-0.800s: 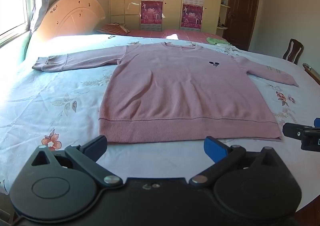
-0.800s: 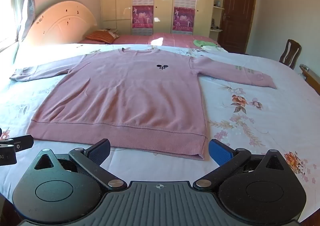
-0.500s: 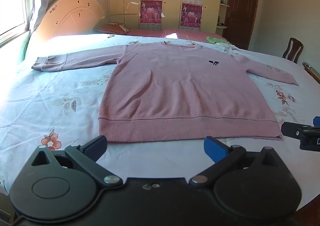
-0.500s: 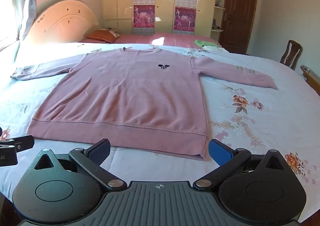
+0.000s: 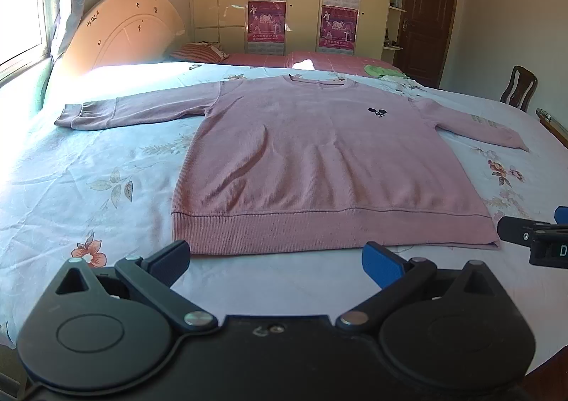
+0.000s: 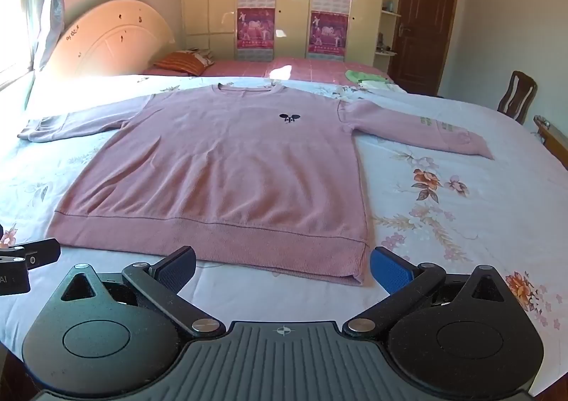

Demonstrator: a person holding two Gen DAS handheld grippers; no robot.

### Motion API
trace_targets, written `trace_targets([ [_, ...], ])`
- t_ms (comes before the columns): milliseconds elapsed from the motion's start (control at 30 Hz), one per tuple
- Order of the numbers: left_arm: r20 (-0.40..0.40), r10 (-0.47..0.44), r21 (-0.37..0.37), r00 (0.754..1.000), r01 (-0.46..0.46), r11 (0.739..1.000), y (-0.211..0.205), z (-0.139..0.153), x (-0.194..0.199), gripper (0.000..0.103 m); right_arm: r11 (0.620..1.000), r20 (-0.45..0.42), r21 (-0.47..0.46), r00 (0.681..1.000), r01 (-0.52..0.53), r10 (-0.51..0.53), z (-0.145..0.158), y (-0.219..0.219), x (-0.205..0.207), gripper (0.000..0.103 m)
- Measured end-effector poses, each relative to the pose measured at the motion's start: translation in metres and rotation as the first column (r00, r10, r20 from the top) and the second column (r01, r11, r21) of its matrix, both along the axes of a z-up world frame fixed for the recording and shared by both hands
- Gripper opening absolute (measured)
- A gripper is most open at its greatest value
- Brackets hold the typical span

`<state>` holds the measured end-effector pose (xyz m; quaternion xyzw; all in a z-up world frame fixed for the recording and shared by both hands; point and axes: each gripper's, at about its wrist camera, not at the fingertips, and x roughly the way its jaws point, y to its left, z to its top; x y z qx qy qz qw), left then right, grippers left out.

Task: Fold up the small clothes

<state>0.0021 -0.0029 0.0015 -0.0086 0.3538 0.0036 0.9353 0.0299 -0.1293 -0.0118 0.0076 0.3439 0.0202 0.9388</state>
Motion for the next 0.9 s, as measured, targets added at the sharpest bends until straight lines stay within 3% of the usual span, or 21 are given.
trace_targets([
  [900,0.002,-0.007,0.005,1.0,0.007,1.0,-0.0019,-0.0004,-0.0009,0.103,1.0,-0.004,0.002,1.0,0.005,-0.005,-0.0028,-0.0019,0.0013,0.103],
])
